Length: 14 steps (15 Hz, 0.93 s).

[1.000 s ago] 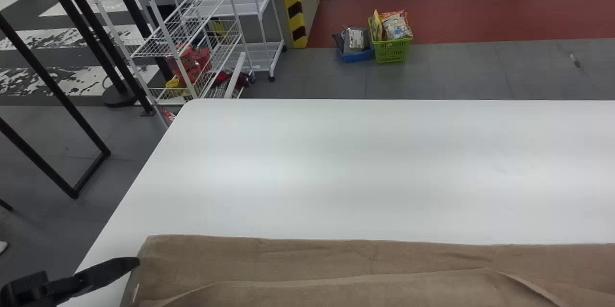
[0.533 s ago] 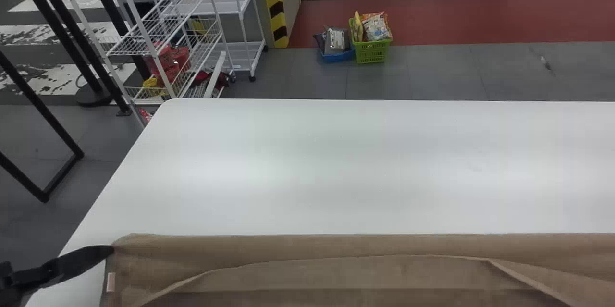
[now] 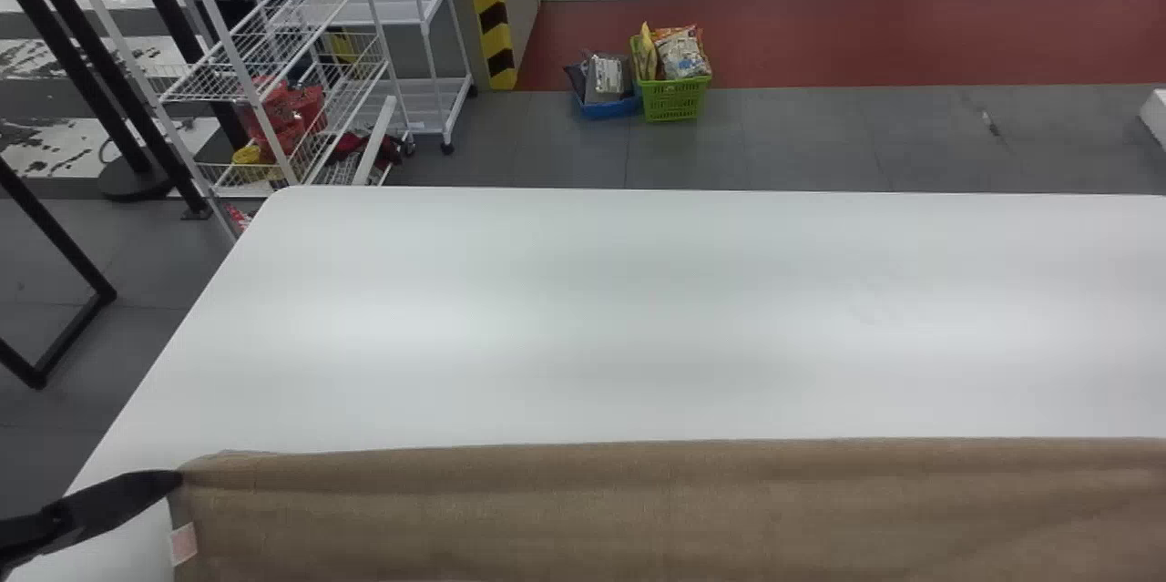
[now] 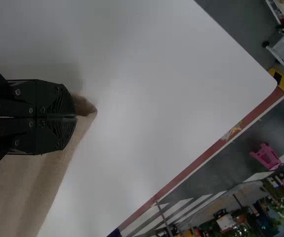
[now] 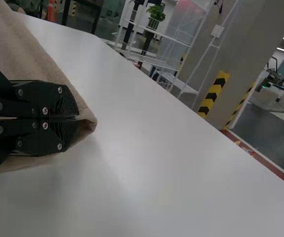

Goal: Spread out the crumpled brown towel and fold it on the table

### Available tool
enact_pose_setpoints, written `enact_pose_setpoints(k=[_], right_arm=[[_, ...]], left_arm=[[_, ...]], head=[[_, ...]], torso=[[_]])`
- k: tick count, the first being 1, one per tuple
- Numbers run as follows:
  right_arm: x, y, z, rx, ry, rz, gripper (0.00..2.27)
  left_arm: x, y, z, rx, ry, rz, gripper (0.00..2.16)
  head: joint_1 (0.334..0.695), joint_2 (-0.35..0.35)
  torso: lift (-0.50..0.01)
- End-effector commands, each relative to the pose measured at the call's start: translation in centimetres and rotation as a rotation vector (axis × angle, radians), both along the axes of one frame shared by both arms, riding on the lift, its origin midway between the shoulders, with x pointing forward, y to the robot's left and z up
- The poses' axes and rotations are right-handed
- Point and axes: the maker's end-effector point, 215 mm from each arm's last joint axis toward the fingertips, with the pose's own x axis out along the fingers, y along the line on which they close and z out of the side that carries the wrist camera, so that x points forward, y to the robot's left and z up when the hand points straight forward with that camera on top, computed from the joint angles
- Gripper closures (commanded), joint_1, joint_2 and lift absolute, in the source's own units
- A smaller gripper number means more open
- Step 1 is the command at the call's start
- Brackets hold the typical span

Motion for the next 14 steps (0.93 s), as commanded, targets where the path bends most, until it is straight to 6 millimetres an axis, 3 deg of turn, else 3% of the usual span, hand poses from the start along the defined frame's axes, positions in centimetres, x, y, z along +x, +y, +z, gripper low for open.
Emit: enact_pose_setpoints(k=[1, 3, 5, 6, 8, 10, 11, 13, 14], right_arm=[[0.6, 0.2, -0.7, -0.033, -0.026, 0.015, 1.89], [1.2, 0.2, -1.5, -0.063, -0.041, 0.020, 1.89], [1.6, -0.1, -2.1, -0.093, -0.054, 0.016, 1.89], [1.9, -0.4, -2.3, -0.122, -0.068, 0.013, 1.89], [2.0, -0.9, -2.9, -0.156, -0.069, 0.008, 1.87], [1.9, -1.3, -3.3, -0.192, -0.067, -0.001, 1.29], [1.8, -1.9, -3.5, -0.214, -0.065, -0.011, 1.22], [0.7, -3.4, -3.6, -0.239, -0.058, -0.043, 0.46], [0.2, -4.4, -3.5, -0.272, -0.068, -0.060, 0.36]], left_arm=[[0.1, -0.2, -0.8, 0.021, 0.019, -0.007, 1.51], [0.5, -0.2, -1.7, 0.059, 0.019, -0.003, 1.34], [0.7, -0.5, -2.1, 0.070, 0.015, -0.006, 1.33], [0.9, -0.6, -2.3, 0.080, 0.011, -0.009, 1.16], [1.2, -1.1, -2.4, 0.087, 0.001, -0.021, 0.10], [1.3, -0.8, -2.3, 0.102, 0.002, -0.014, 0.00], [1.3, -0.7, -2.0, 0.107, -0.004, -0.010, 0.02], [1.0, 0.0, -1.0, 0.114, -0.027, 0.007, 0.05], [1.0, 0.2, -0.6, 0.115, -0.037, 0.012, 0.05]], head=[[0.695, 0.117], [0.695, 0.119], [0.695, 0.117], [0.695, 0.115], [0.695, 0.100], [0.695, 0.088], [0.695, 0.084], [0.695, 0.072], [0.695, 0.068]], torso=[[-0.127], [-0.127], [-0.127], [-0.127], [-0.127], [-0.127], [-0.127], [-0.127], [-0.127]])
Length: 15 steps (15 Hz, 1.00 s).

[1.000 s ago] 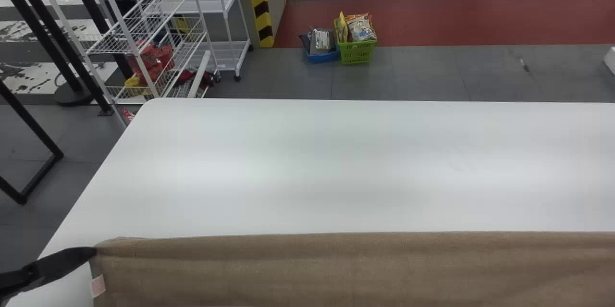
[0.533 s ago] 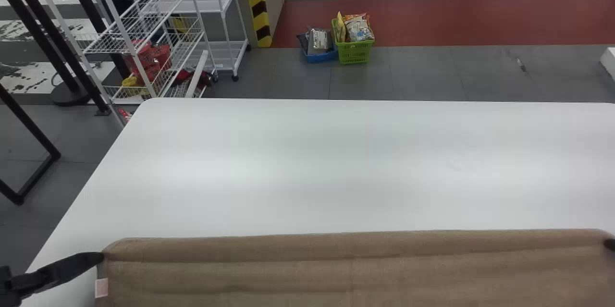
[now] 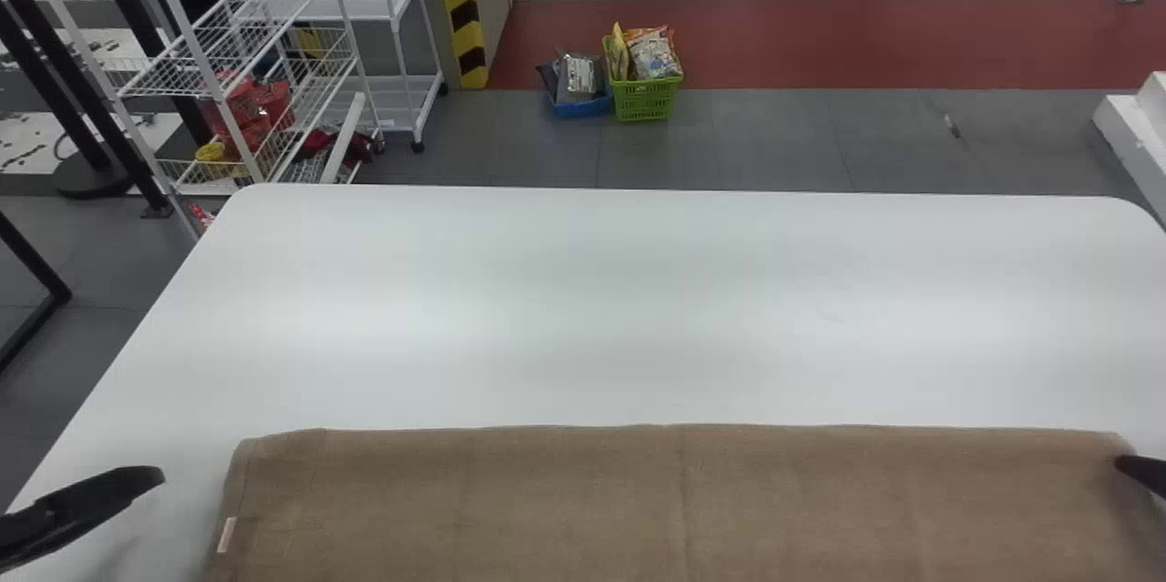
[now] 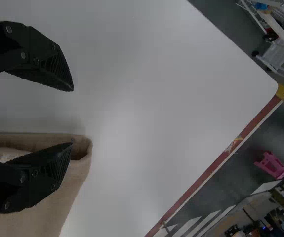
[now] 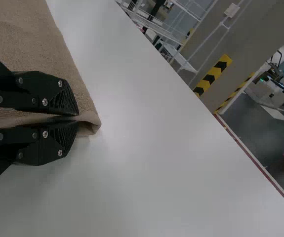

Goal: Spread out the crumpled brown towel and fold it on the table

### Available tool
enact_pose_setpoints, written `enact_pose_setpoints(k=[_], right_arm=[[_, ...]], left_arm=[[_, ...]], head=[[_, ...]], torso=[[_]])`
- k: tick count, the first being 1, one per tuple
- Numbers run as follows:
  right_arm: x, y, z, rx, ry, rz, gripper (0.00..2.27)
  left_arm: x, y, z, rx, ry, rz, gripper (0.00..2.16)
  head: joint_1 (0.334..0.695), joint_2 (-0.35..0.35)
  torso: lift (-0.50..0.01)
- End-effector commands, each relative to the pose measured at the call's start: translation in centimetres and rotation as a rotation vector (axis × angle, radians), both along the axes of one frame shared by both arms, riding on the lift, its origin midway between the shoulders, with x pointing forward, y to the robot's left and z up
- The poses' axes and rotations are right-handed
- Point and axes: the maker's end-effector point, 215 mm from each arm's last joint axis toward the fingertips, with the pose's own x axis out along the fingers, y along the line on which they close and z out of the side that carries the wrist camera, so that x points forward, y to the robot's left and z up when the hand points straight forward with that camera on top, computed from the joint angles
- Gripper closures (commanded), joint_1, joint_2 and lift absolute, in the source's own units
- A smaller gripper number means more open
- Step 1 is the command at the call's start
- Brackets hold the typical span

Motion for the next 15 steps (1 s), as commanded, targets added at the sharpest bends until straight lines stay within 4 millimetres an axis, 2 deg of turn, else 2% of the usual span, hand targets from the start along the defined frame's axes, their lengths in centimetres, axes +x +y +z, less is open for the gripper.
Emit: enact_pose_setpoints(k=[1, 3, 5, 7, 10, 12, 14, 15], right_arm=[[-1.2, -2.1, 0.4, -0.058, -0.020, -0.043, 0.34], [-2.1, -3.4, 2.2, -0.124, -0.072, -0.076, 0.13], [-2.5, -3.8, 4.3, -0.204, -0.158, -0.081, 0.10], [-2.6, -2.7, 5.9, -0.168, -0.238, -0.055, 0.10], [-2.1, -0.5, 7.5, -0.150, -0.372, -0.006, 0.16], [-2.8, 1.8, 7.2, -0.107, -0.385, 0.044, 0.38], [-3.8, 4.0, 6.9, -0.109, -0.391, 0.086, 0.90], [-4.0, 4.5, 6.9, -0.107, -0.393, 0.093, 1.07]], left_arm=[[-0.3, 0.8, 0.9, 0.002, -0.021, 0.020, 0.05], [-0.7, 1.1, 1.6, -0.021, -0.040, 0.031, 0.05], [-2.0, 0.8, 2.2, -0.041, -0.064, 0.032, 0.06], [-3.1, 0.7, 2.8, -0.039, -0.097, 0.044, 0.06], [-4.1, 0.4, 2.2, -0.015, -0.123, 0.031, 0.07], [-5.1, 0.4, 1.9, 0.011, -0.146, 0.011, 0.07], [-5.6, 0.4, 1.9, 0.047, -0.185, -0.009, 0.08], [-5.8, 0.2, 1.9, 0.059, -0.203, -0.015, 0.08]], head=[[0.695, 0.063], [0.695, 0.039], [0.695, 0.023], [0.695, 0.015], [0.695, 0.028], [0.695, 0.058], [0.695, 0.087], [0.695, 0.105]], torso=[[-0.127], [-0.127], [-0.127], [-0.127], [-0.127], [-0.127], [-0.127], [-0.127]])
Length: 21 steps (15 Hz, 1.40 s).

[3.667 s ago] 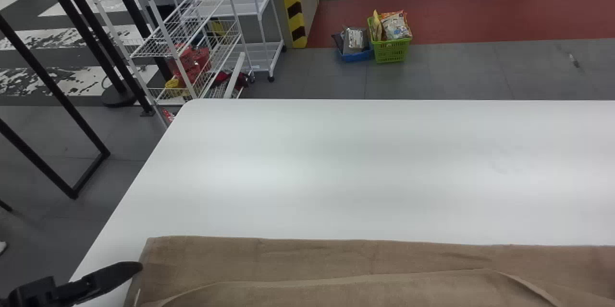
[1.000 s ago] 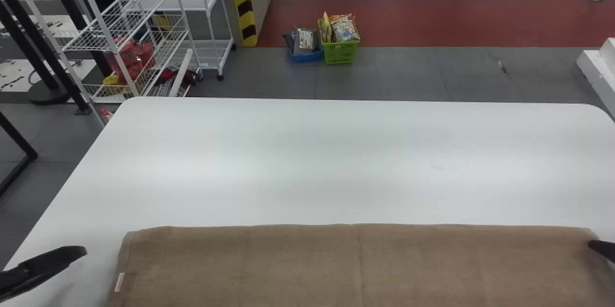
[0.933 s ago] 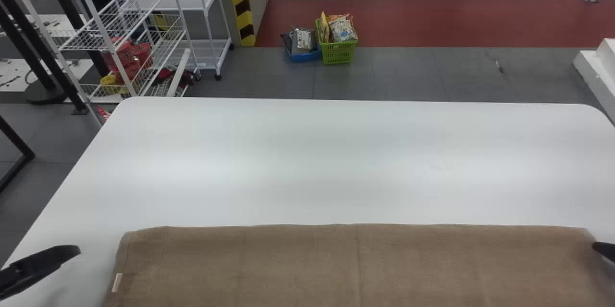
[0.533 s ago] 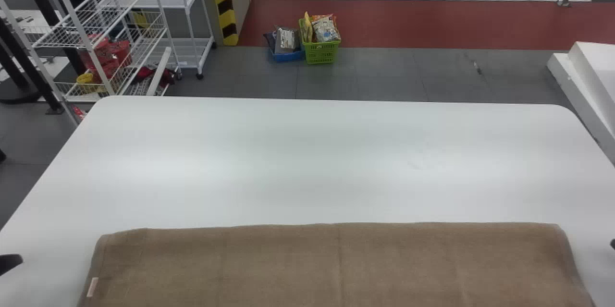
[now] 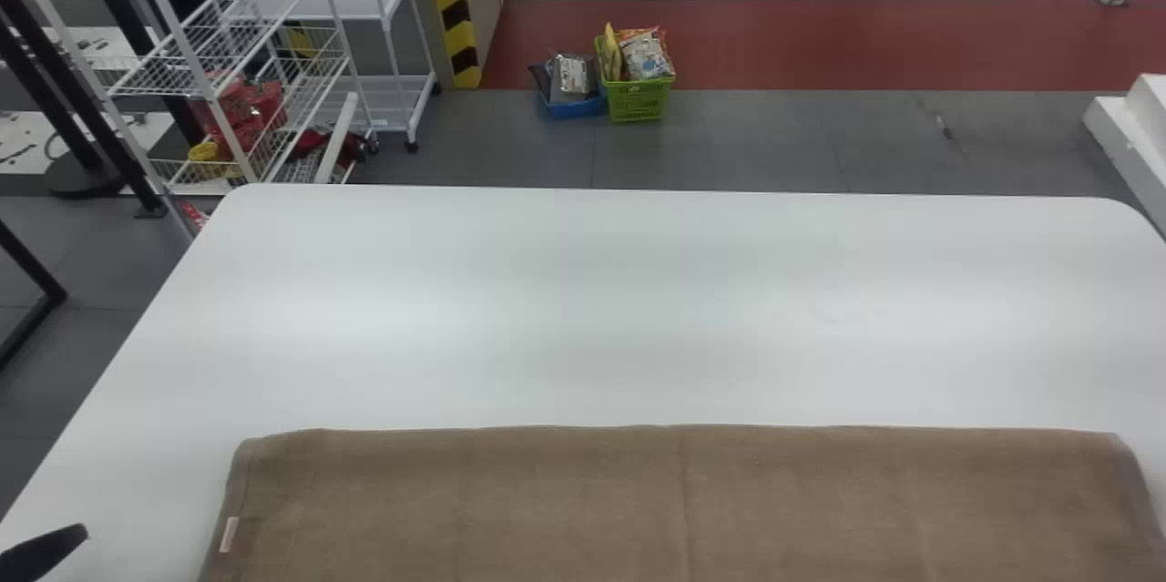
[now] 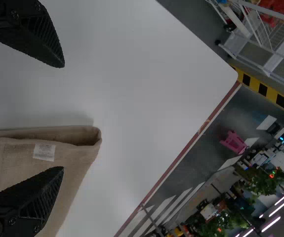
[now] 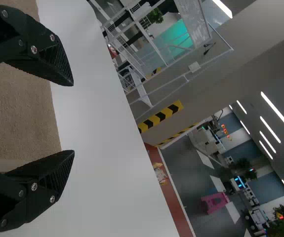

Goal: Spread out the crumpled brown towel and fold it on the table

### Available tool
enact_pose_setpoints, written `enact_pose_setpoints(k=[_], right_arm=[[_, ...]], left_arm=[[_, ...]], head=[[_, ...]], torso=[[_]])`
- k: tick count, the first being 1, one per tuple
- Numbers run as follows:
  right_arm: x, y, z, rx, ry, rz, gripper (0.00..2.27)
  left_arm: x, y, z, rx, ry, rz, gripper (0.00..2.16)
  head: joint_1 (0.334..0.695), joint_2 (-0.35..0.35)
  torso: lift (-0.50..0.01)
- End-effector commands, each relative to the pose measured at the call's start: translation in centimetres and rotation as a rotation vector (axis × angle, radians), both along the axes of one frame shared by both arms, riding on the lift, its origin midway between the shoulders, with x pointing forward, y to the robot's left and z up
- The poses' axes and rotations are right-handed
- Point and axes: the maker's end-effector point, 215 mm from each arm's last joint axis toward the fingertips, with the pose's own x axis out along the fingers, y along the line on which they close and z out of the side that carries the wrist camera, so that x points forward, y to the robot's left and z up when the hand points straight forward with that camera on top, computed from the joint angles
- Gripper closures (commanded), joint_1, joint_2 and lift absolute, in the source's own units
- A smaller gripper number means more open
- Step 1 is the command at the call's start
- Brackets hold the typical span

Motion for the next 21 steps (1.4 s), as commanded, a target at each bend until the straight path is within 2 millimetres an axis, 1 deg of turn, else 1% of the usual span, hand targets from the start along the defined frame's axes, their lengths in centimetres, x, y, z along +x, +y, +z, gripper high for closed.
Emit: enact_pose_setpoints(k=[1, 2, 4, 5, 6, 8, 10, 12, 13, 14, 15, 17, 18, 19, 20, 21], right_arm=[[-0.3, 1.1, -0.2, -0.012, -0.007, 0.021, 1.31], [-0.5, 1.0, -0.8, -0.023, 0.001, 0.019, 1.42], [-0.4, 0.9, -1.6, -0.037, 0.003, 0.023, 1.42], [-0.3, 1.3, -1.8, -0.036, 0.007, 0.030, 1.42], [-0.3, 1.4, -2.0, -0.036, 0.010, 0.034, 1.42], [-0.3, 1.6, -2.3, -0.044, 0.020, 0.040, 1.42], [-0.3, 1.7, -2.7, -0.040, 0.028, 0.044, 1.42], [-0.3, 1.7, -2.8, -0.038, 0.030, 0.043, 1.42], [-0.4, 1.7, -2.8, -0.036, 0.030, 0.042, 1.42], [-0.4, 1.7, -2.9, -0.036, 0.031, 0.043, 1.42], [-0.4, 1.7, -2.9, -0.036, 0.031, 0.044, 1.42], [-0.4, 1.7, -2.9, -0.035, 0.031, 0.044, 1.42], [-0.5, 1.6, -3.0, -0.032, 0.034, 0.042, 1.42], [-0.6, 1.5, -3.1, -0.032, 0.036, 0.040, 1.42], [-0.6, 1.5, -3.2, -0.030, 0.037, 0.040, 1.42], [-0.6, 1.5, -3.3, -0.028, 0.039, 0.039, 1.42]], left_arm=[[-0.1, -0.2, 0.4, 0.053, -0.063, -0.022, 0.08], [0.4, -0.5, 0.5, 0.078, -0.093, -0.033, 0.07], [1.3, -1.3, -0.1, 0.109, -0.101, -0.058, 0.07], [1.4, -1.5, -0.9, 0.114, -0.086, -0.061, 0.08], [1.4, -1.7, -1.1, 0.108, -0.082, -0.067, 0.09], [0.9, -3.0, -2.3, 0.084, -0.055, -0.093, 0.09], [0.2, -5.0, -4.1, 0.064, -0.013, -0.136, 0.09], [-0.1, -6.6, -5.1, 0.043, 0.005, -0.169, 0.14], [-0.1, -7.1, -5.3, 0.039, 0.009, -0.179, 0.16], [-0.1, -7.3, -5.4, 0.037, 0.011, -0.180, 0.17], [0.0, -7.1, -5.4, 0.042, 0.010, -0.178, 0.22], [0.0, -7.2, -5.3, 0.044, 0.008, -0.184, 0.22], [-0.1, -7.3, -5.3, 0.039, 0.007, -0.187, 0.26], [-0.1, -7.7, -5.3, 0.034, 0.005, -0.191, 0.42], [0.0, -7.9, -5.4, 0.033, 0.007, -0.196, 0.44], [0.0, -7.9, -5.5, 0.034, 0.009, -0.195, 0.67]], head=[[0.695, 0.137], [0.695, 0.148], [0.695, 0.153], [0.695, 0.142], [0.695, 0.136], [0.695, 0.132], [0.695, 0.117], [0.695, 0.094], [0.695, 0.080], [0.695, 0.055], [0.695, 0.046], [0.695, 0.041], [0.695, 0.040], [0.695, 0.040], [0.695, 0.035], [0.695, 0.030]], torso=[[-0.127], [-0.127], [-0.127], [-0.127], [-0.127], [-0.127], [-0.127], [-0.127], [-0.127], [-0.127], [-0.127], [-0.127], [-0.127], [-0.127], [-0.127], [-0.127]])
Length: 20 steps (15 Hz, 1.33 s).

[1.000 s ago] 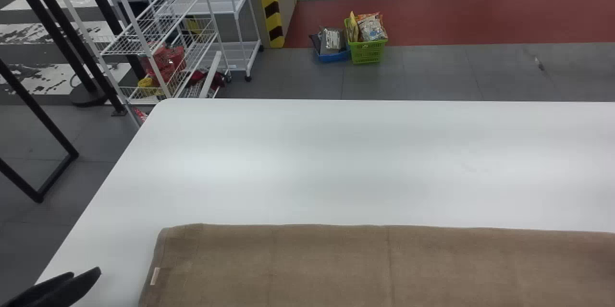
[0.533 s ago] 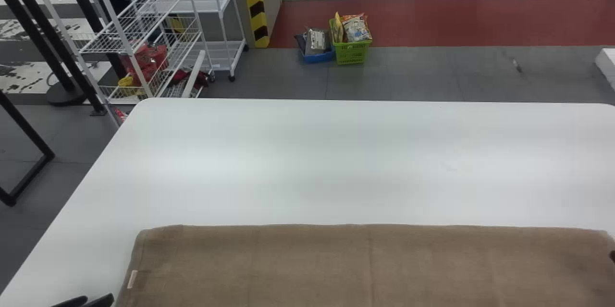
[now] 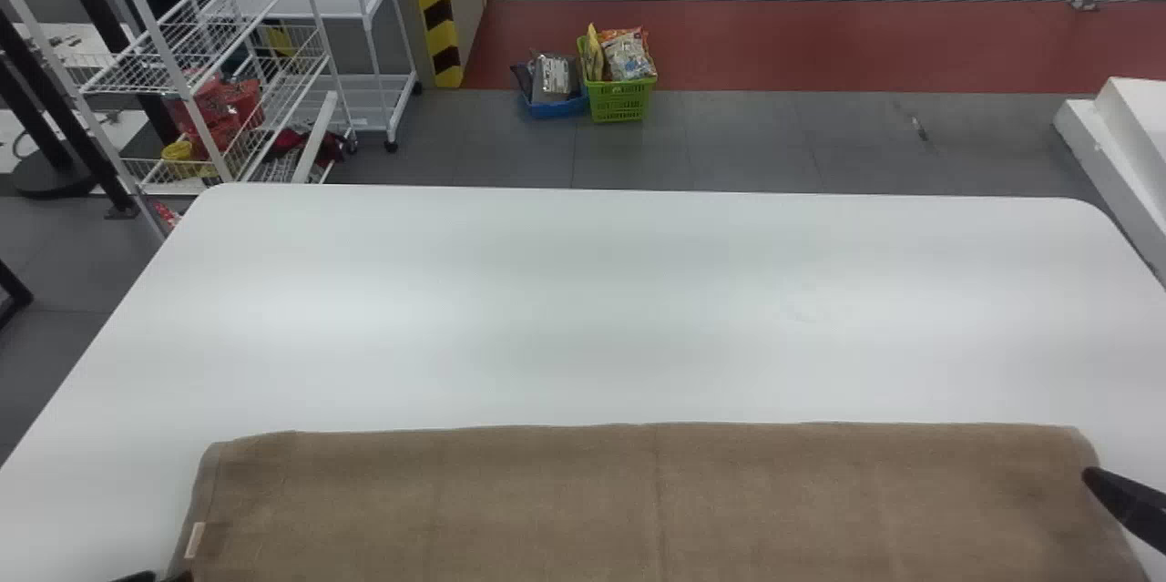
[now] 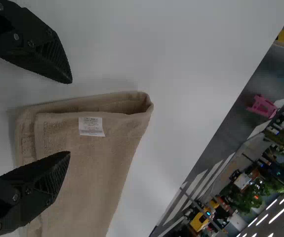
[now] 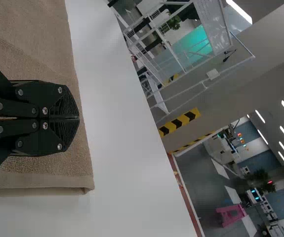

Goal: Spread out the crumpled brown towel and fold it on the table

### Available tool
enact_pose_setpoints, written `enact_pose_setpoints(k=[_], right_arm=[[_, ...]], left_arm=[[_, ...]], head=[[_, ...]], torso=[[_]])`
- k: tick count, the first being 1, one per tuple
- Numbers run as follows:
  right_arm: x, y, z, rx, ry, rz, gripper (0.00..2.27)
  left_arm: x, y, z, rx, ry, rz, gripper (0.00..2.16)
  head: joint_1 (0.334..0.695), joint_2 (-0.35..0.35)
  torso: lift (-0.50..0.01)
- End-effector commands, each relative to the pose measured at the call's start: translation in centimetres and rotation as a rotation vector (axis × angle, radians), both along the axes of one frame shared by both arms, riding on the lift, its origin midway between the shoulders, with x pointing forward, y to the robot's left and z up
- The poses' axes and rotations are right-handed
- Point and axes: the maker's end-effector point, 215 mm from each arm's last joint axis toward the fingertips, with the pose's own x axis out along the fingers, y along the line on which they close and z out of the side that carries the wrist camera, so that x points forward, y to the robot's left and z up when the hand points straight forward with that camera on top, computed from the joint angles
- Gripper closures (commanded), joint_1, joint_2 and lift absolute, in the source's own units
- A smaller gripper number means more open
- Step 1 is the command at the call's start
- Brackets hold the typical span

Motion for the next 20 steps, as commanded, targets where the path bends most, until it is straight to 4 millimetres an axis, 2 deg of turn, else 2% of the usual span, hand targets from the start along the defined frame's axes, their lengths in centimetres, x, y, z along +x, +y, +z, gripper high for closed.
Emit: enact_pose_setpoints(k=[1, 2, 3, 4, 12, 13, 14, 16, 20], right_arm=[[0.0, 0.0, -0.1, 0.004, 0.001, 0.000, 1.42], [-0.1, -0.2, -0.1, 0.004, 0.003, -0.002, 1.42], [-0.2, -0.4, 0.0, 0.001, 0.003, -0.006, 1.42], [-0.2, -0.6, -0.1, 0.003, 0.006, -0.009, 1.42], [-0.4, -0.7, -0.9, 0.018, 0.022, -0.002, 1.42], [-0.3, -0.7, -1.0, 0.024, 0.021, 0.000, 1.42], [-0.4, -0.7, -1.1, 0.025, 0.024, 0.000, 1.42], [-0.4, -1.0, -1.1, 0.023, 0.025, 0.000, 1.42], [-0.6, -1.2, -1.2, 0.025, 0.028, -0.004, 1.42]], left_arm=[[-0.1, -0.1, -0.1, 0.004, 0.004, -0.003, 0.70], [-0.1, -0.1, 0.0, 0.001, 0.005, -0.003, 0.71], [-0.3, -0.1, 0.0, -0.006, 0.012, -0.001, 0.94], [-0.3, 0.0, 0.2, -0.008, 0.013, 0.003, 1.06], [-1.8, -0.4, 1.0, -0.043, 0.094, 0.032, 1.06], [-1.7, -0.4, 1.0, -0.039, 0.093, 0.032, 0.91], [-1.7, -0.3, 0.9, -0.037, 0.095, 0.034, 0.67], [-1.7, -0.4, 0.9, -0.039, 0.095, 0.033, 0.43], [-1.9, -0.7, 1.3, -0.042, 0.089, 0.021, 0.48]], head=[[0.695, 0.025], [0.695, 0.023], [0.695, 0.022], [0.695, 0.020], [0.695, 0.000], [0.695, 0.000], [0.695, 0.003], [0.695, 0.004], [0.695, -0.007]], torso=[[-0.127], [-0.127], [-0.127], [-0.127], [-0.127], [-0.127], [-0.127], [-0.127], [-0.127]])
